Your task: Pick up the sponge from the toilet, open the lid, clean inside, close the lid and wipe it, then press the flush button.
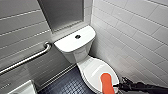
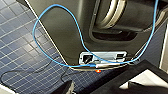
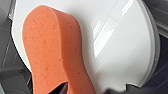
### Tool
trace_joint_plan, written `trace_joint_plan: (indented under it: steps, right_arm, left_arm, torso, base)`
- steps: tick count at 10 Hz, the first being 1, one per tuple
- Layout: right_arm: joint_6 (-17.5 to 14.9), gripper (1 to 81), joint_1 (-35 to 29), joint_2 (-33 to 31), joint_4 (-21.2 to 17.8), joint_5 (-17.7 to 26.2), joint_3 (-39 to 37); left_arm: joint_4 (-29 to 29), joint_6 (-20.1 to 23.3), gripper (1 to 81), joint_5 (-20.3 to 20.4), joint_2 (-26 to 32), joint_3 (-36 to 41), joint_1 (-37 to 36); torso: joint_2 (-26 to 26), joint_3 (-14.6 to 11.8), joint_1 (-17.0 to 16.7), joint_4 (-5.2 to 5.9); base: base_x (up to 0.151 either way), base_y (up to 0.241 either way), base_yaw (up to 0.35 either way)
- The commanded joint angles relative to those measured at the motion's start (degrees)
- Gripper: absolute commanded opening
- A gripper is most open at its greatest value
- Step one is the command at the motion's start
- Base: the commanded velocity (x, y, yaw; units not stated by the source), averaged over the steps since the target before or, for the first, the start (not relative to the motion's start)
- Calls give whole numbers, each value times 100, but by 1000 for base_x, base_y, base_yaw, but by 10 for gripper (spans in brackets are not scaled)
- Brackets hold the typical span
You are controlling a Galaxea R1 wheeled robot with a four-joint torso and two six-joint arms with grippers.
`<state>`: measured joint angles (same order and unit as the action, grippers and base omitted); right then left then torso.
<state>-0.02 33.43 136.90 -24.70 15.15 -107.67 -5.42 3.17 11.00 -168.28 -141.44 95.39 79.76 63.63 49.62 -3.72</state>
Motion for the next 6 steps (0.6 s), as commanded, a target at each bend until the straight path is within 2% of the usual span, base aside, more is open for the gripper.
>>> trace_joint_plan:
  steps: [1, 6]
  right_arm:
    - [11, 811, -578, -108, -123, 383, 63]
    - [20, 811, -824, 15, -176, 392, 19]
  left_arm:
    - [-29, 26, 811, -528, -31, 63, 327]
    - [6, 26, 811, -528, -48, 63, 327]
  torso:
    - [2, 0, 0, 0]
    - [-9, 5, 5, 0]
  base:
    - [0, 0, 0]
    - [0, 0, 0]
